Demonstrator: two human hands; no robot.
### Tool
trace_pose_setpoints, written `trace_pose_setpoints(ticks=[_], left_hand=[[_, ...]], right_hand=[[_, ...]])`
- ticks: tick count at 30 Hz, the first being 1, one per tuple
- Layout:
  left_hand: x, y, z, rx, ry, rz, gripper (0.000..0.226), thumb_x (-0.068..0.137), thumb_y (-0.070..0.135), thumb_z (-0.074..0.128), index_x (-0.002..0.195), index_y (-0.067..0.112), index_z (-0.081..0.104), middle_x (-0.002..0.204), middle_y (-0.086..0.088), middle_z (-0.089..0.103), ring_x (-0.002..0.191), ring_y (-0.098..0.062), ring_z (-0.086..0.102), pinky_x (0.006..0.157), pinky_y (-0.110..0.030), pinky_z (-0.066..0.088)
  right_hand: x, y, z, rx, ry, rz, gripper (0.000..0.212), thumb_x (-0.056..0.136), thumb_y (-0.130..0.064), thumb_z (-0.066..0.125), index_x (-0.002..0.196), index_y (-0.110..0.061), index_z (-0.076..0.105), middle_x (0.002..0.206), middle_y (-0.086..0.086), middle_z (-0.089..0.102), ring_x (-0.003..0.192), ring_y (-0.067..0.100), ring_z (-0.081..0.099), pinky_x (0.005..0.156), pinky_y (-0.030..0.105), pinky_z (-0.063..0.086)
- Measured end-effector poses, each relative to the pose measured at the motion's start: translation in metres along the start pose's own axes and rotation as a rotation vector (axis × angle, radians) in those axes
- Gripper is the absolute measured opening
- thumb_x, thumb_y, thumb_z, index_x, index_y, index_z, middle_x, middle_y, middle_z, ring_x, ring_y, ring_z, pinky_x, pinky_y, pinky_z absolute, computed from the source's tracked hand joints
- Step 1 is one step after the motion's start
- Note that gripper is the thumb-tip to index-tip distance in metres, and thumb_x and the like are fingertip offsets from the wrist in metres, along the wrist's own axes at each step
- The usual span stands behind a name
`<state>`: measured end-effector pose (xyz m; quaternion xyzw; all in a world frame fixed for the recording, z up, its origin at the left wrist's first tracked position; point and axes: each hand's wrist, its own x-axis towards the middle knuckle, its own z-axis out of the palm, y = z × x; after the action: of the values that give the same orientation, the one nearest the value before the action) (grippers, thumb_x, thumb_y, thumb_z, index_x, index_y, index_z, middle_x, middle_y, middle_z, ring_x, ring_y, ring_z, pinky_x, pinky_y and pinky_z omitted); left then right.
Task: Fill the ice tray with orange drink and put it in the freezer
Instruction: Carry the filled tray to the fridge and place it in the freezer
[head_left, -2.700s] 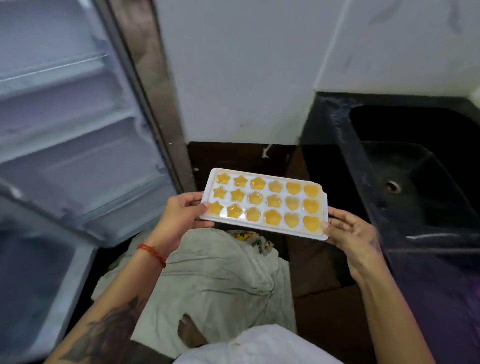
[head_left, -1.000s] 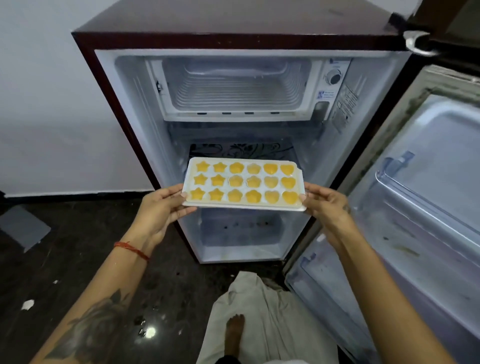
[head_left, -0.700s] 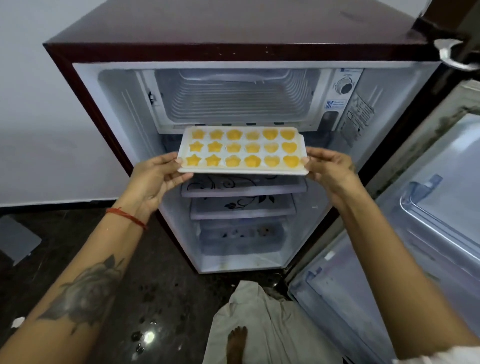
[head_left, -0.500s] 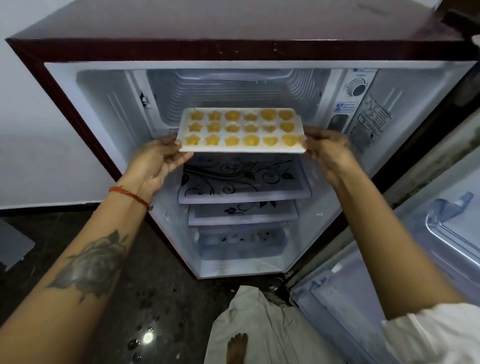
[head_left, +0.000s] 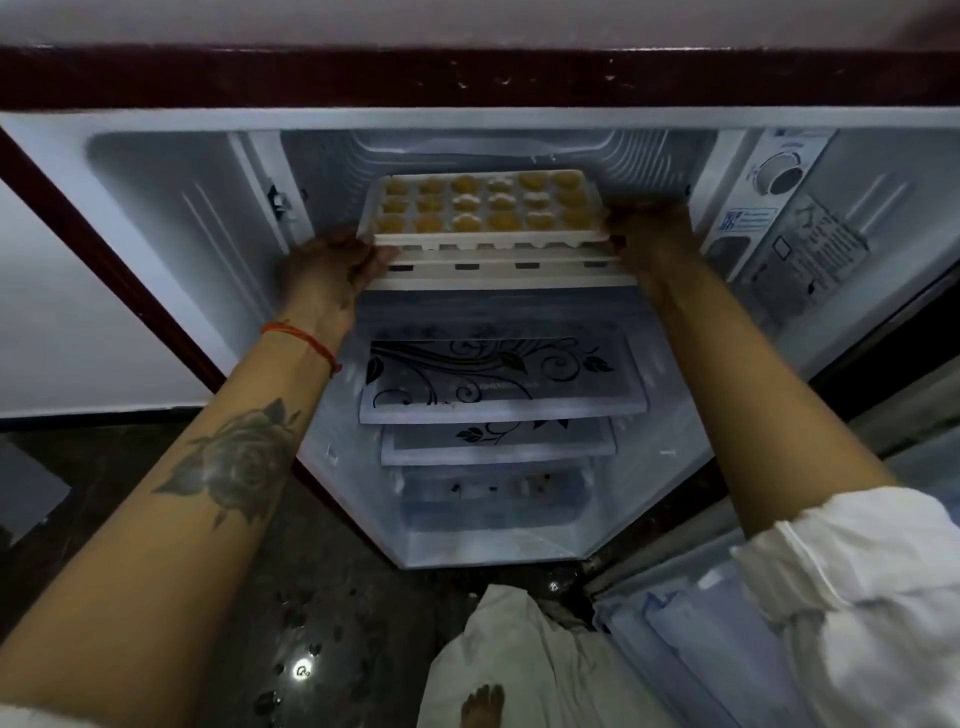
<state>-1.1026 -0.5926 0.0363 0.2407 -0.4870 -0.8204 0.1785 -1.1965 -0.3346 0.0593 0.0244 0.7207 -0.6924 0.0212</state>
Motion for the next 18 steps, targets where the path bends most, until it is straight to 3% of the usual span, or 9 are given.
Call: trace_pose_setpoints(ticks=[3, 7, 10, 12, 14, 16, 18], left_hand=[[0.002, -0.002, 0.002, -0.005, 0.06, 0.003, 0.016, 0.093, -0.008, 0.046, 0.104, -0.001, 0.056, 0.096, -0.01, 0.061, 0.076, -0.016, 0.064, 0.065, -0.02, 0.058], [-0.001, -0.003, 0.006, -0.012, 0.09, 0.013, 0.02, 0.091, -0.01, 0.048, 0.083, 0.007, 0.055, 0.086, -0.009, 0.059, 0.075, -0.018, 0.062, 0.067, -0.023, 0.059], [-0.005, -0.003, 0.009, -0.012, 0.15, 0.026, 0.021, 0.087, -0.012, 0.053, 0.077, 0.006, 0.055, 0.083, -0.011, 0.06, 0.074, -0.021, 0.062, 0.068, -0.027, 0.06], [-0.008, -0.005, 0.011, -0.034, 0.172, 0.047, 0.022, 0.086, -0.012, 0.055, 0.074, 0.007, 0.055, 0.082, -0.012, 0.06, 0.075, -0.021, 0.062, 0.072, -0.03, 0.059], [-0.013, -0.009, 0.013, 0.096, 0.203, 0.146, 0.021, 0.085, -0.007, 0.059, 0.071, 0.008, 0.054, 0.078, -0.005, 0.058, 0.075, -0.016, 0.059, 0.079, -0.025, 0.057], [-0.023, -0.015, 0.015, 0.26, 0.196, 0.229, 0.004, 0.084, 0.0, 0.062, 0.082, -0.001, 0.058, 0.076, 0.001, 0.053, 0.074, -0.01, 0.052, 0.081, -0.016, 0.048], [-0.042, -0.028, 0.012, 0.277, 0.153, 0.281, 0.037, 0.085, -0.005, 0.057, 0.12, -0.011, 0.047, 0.083, -0.002, 0.052, 0.076, -0.012, 0.051, 0.09, -0.022, 0.041]], right_hand=[[0.007, 0.002, 0.008, -0.059, 0.041, 0.009, 0.034, 0.081, 0.016, 0.049, 0.063, -0.013, 0.051, 0.065, 0.0, 0.054, 0.039, -0.003, 0.053, 0.039, 0.013, 0.042], [0.016, 0.007, 0.008, -0.142, 0.058, 0.022, 0.031, 0.084, 0.008, 0.05, 0.066, -0.018, 0.051, 0.07, -0.003, 0.053, 0.059, 0.005, 0.05, 0.041, 0.008, 0.041], [0.018, 0.01, 0.007, -0.143, 0.05, 0.018, 0.028, 0.085, 0.005, 0.052, 0.071, -0.019, 0.054, 0.085, 0.004, 0.058, 0.064, 0.008, 0.054, 0.049, 0.008, 0.048], [0.018, 0.012, 0.01, -0.144, 0.114, 0.001, 0.016, 0.086, 0.003, 0.052, 0.079, -0.009, 0.06, 0.098, 0.011, 0.063, 0.077, 0.017, 0.062, 0.068, 0.017, 0.056], [0.011, 0.013, 0.016, -0.198, 0.169, -0.036, 0.014, 0.088, -0.005, 0.053, 0.098, -0.004, 0.064, 0.113, 0.016, 0.064, 0.103, 0.028, 0.061, 0.094, 0.028, 0.048], [-0.01, 0.013, 0.017, -0.367, 0.196, -0.102, 0.025, 0.092, -0.017, 0.051, 0.114, -0.008, 0.06, 0.127, 0.013, 0.059, 0.117, 0.026, 0.054, 0.093, 0.015, 0.036], [-0.042, 0.02, 0.015, -0.461, 0.218, -0.205, 0.034, 0.095, -0.02, 0.049, 0.127, -0.009, 0.054, 0.132, 0.012, 0.056, 0.119, 0.024, 0.053, 0.089, 0.014, 0.036]])
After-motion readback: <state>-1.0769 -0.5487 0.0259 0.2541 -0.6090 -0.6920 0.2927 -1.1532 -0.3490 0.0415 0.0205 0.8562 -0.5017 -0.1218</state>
